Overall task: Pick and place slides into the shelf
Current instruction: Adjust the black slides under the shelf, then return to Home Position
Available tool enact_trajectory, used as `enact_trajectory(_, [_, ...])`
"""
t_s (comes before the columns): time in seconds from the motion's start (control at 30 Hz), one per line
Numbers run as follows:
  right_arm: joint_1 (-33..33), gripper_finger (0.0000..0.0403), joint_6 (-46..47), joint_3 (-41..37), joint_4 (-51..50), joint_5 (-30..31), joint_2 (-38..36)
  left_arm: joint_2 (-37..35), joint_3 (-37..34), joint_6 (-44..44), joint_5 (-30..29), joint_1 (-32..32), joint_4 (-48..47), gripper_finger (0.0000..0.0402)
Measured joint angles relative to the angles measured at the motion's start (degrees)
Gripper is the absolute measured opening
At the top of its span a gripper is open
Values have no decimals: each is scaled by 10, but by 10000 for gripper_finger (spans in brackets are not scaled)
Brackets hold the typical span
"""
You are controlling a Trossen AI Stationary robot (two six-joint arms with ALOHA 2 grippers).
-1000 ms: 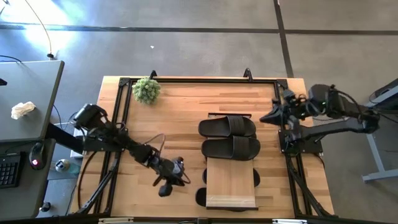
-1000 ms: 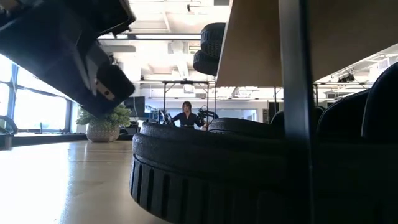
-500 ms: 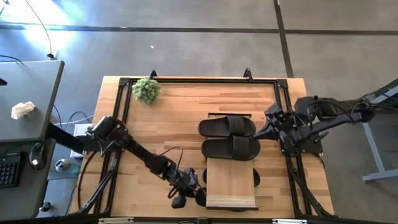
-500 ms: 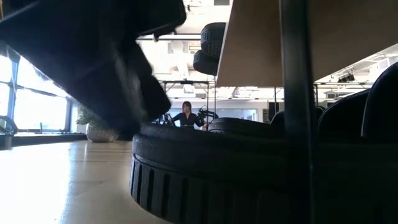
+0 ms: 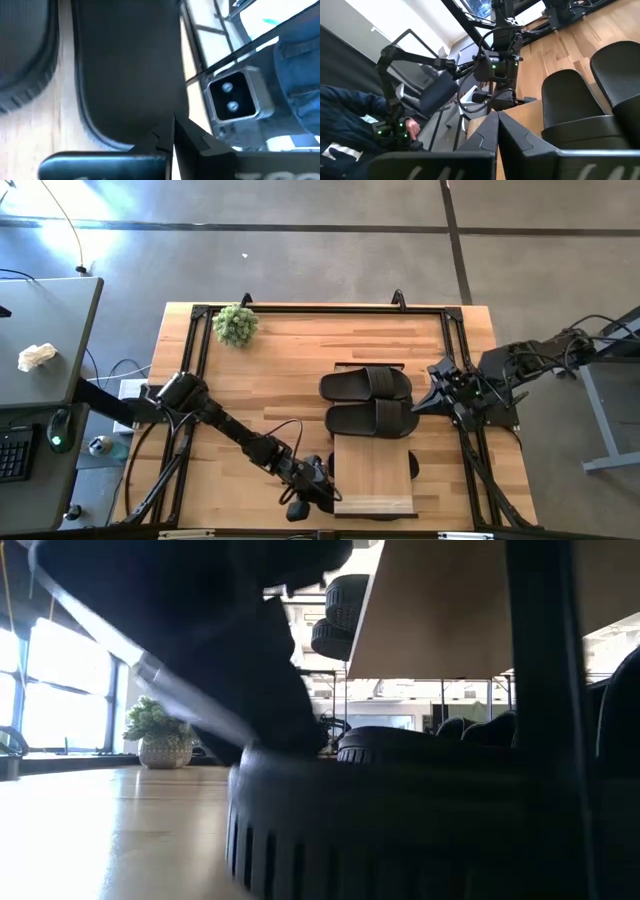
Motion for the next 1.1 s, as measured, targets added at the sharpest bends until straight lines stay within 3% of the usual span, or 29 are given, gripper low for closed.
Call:
enact_trajectory(0.43, [17, 0, 14, 0, 3, 13, 0, -5, 1, -9, -35, -1, -17, 0])
enact_trajectory(0.6, [17, 0, 14, 0, 3, 12, 0, -34, 0, -11, -79, 0, -61, 0])
enact_trajectory(0.87, [17, 0, 47, 0, 7, 18, 0, -145, 0, 21, -149, 0, -239, 0])
enact_trajectory(1.1, [16, 0, 102, 0, 67, 42, 0, -275, 0, 109, -197, 5, -314, 0])
